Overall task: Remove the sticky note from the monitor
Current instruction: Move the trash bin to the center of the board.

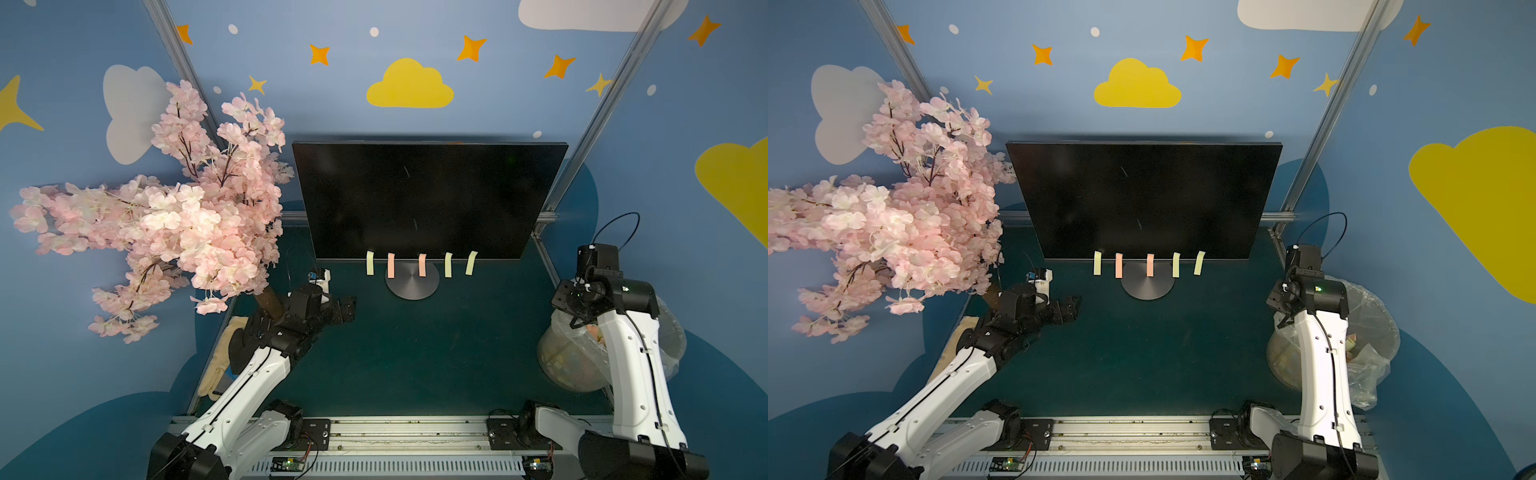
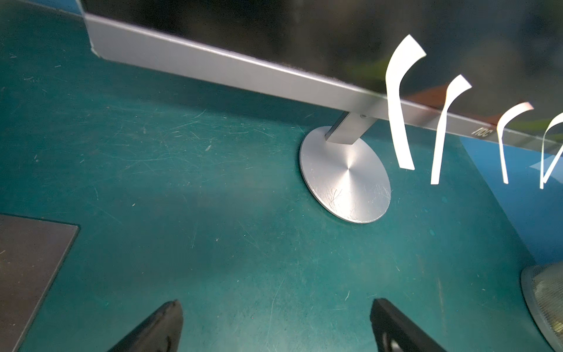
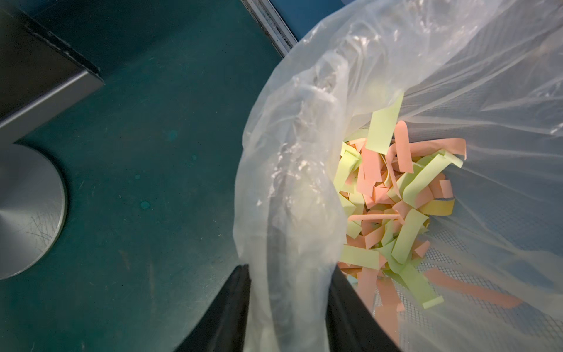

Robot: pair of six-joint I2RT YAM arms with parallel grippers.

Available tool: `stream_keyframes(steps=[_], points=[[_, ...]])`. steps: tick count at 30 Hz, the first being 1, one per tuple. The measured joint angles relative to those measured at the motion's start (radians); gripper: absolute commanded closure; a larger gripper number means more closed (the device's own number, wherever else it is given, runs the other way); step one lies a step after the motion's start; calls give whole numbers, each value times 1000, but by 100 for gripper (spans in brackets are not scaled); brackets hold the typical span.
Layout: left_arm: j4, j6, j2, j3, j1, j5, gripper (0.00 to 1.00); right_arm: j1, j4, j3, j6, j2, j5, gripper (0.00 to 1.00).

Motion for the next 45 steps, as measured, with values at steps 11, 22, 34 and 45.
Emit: stream_keyframes(steps=[11, 22, 34, 45], points=[[8, -26, 9, 0, 0, 10, 0, 2, 9, 0, -13, -2, -58, 99], [8, -47, 9, 0, 0, 25, 0, 121, 3, 33, -2, 12, -124, 100], [8, -68, 10, -3, 0, 30, 0, 299, 16, 111, 51, 90, -156, 100], [15, -90, 25, -3, 0, 37, 0, 392, 48, 111, 87, 132, -126, 100]])
